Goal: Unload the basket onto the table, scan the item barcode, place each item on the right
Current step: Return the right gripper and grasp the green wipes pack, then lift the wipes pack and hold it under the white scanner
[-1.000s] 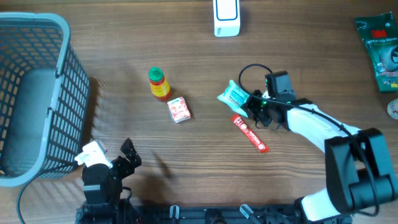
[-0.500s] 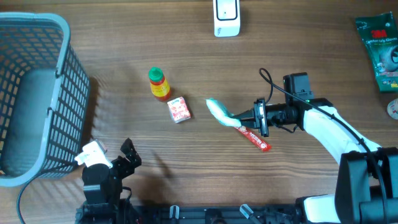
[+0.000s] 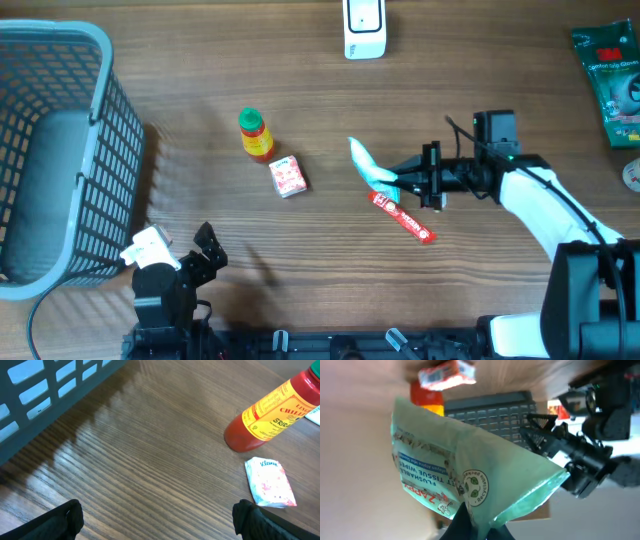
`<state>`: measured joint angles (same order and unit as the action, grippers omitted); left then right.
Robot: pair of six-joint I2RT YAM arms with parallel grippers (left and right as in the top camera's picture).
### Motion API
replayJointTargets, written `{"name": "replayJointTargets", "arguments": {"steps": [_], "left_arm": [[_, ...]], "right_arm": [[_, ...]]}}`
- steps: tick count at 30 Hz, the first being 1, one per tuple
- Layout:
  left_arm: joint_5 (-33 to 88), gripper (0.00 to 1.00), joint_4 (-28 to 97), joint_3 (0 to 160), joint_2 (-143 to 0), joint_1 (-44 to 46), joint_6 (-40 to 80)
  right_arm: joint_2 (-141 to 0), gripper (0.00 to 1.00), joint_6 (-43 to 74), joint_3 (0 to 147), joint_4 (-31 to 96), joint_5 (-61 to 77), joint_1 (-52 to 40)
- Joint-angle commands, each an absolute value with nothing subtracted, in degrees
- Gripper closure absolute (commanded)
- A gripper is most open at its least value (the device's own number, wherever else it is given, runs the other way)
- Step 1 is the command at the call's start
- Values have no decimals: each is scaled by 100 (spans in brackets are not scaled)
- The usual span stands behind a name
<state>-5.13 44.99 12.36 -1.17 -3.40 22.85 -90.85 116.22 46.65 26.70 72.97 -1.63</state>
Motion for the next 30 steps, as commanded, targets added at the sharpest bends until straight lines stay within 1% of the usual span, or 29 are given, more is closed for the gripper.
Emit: {"name": "replayJointTargets", "arguments": {"steps": [1, 11, 17, 23, 24, 25, 28, 29, 30], "left_arm": [[-589, 0, 4488, 1210, -86, -344, 2279], [-589, 0, 4486, 1210, -86, -344, 2279], [-589, 0, 4488, 1210, -86, -344, 2279], [-589, 0, 4488, 1210, -86, -344, 2279], [-589, 0, 4488, 1210, -86, -344, 2279], [-589, 0, 4488, 1210, -86, -344, 2279], [-589, 0, 4488, 1210, -86, -344, 2279], [-589, 0, 4486, 1210, -86, -344, 2279], [-589, 0, 4486, 1210, -86, -344, 2279]], "right_arm": [[-9133, 96, 11850, 4783, 3083, 7205, -43], [-9341, 96, 11848, 4783, 3437, 7240, -27], [-9341, 96, 11848, 4781, 3675, 6619, -25], [-9341, 96, 11837, 4781, 3684, 6643, -25], [-9341, 95, 11686, 4781, 3636, 6639, -25], [-9341, 96, 11220, 4781, 3428, 6604, -25], [-9341, 96, 8917, 4781, 2587, 6606, -25], [-9341, 96, 7236, 4781, 2359, 6851, -30], [-9341, 96, 6001, 4781, 2349, 7247, -32]]}}
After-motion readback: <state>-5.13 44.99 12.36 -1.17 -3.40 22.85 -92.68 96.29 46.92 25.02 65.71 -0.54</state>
